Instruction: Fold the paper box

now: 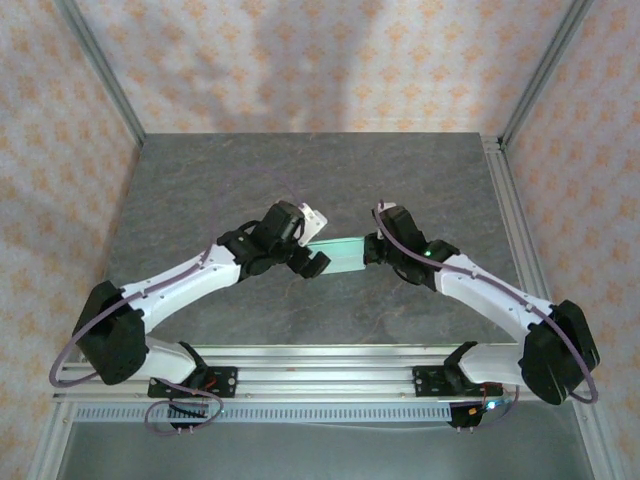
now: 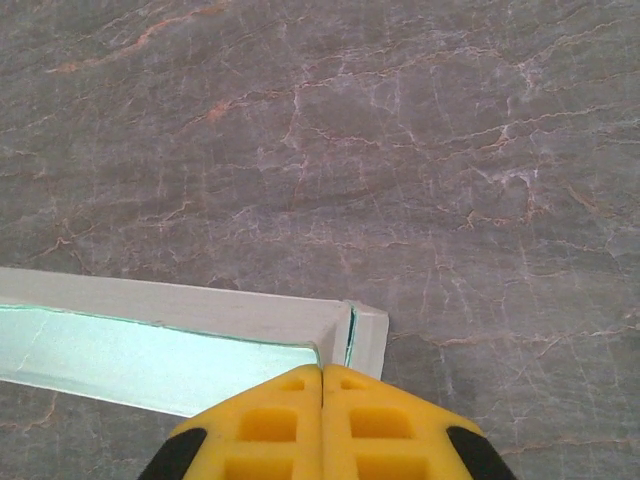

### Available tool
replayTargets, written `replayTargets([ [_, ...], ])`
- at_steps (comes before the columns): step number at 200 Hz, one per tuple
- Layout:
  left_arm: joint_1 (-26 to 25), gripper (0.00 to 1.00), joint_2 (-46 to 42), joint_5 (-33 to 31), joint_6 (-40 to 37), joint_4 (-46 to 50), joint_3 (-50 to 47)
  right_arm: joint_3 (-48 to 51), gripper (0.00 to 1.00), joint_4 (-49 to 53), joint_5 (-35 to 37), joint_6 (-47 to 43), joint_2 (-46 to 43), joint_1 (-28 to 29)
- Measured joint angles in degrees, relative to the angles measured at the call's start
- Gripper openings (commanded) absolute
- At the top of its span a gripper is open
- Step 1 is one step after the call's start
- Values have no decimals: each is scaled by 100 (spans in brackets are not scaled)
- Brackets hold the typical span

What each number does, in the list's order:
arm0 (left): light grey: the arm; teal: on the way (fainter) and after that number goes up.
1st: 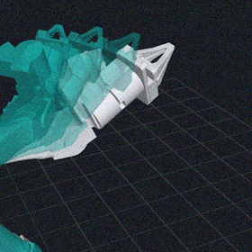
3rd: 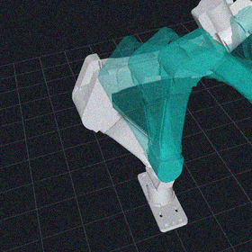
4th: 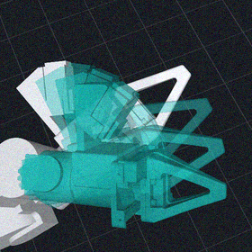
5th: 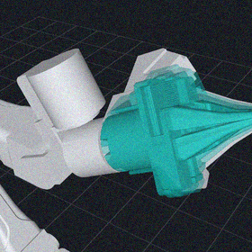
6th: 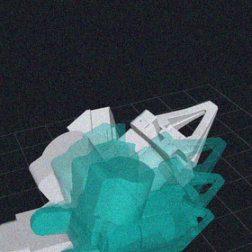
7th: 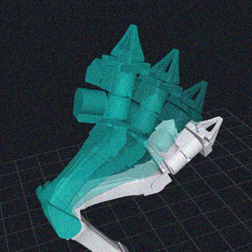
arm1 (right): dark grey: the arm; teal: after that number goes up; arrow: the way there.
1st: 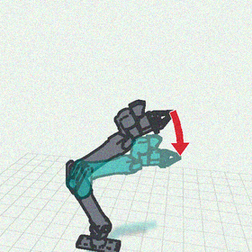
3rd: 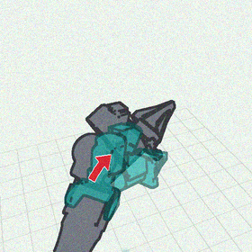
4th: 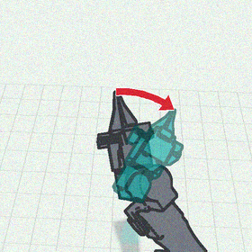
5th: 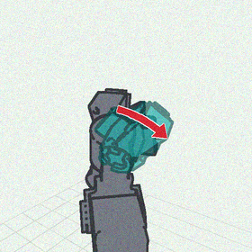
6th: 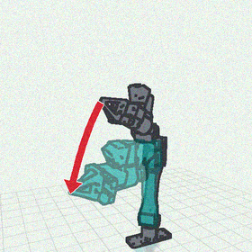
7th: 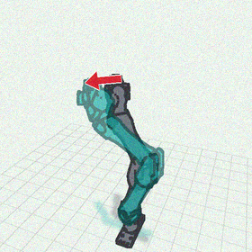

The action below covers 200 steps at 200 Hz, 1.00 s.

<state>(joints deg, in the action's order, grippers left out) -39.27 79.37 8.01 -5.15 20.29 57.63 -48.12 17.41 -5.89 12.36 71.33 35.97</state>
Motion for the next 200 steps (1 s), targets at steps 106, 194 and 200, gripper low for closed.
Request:
replayTargets([
  [106, 0, 27, -101, -400, 1696, 437, 4, -39, 0, 20, 39, 2, 44, 17],
  [194, 0, 10, 271, -378, 1996, 483, 133, -39, 0, 17, 37, 4, 39, 37],
  [200, 0, 10, 275, -378, 2035, 516, 186, -39, 0, 17, 37, 4, 39, 37],
])
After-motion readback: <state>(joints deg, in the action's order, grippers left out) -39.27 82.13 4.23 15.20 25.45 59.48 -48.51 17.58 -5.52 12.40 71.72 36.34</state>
